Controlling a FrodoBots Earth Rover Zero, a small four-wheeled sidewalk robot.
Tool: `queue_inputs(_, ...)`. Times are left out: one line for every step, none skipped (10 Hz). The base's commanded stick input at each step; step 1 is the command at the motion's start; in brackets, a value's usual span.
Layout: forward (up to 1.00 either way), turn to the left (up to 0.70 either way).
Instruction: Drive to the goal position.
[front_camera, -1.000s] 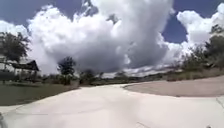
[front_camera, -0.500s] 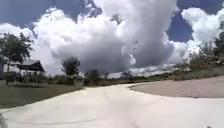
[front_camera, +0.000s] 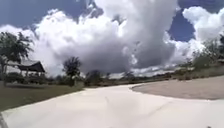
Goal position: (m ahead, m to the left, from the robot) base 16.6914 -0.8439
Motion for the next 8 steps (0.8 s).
queue_inputs(0.85,0.10)
queue_inputs(0.85,0.00)
queue_inputs(0.85,0.00)
queue_inputs(0.85,0.00)
queue_inputs(0.85,0.00)
queue_inputs(0.85,0.00)
queue_inputs(0.85,0.00)
queue_inputs(0.85,0.00)
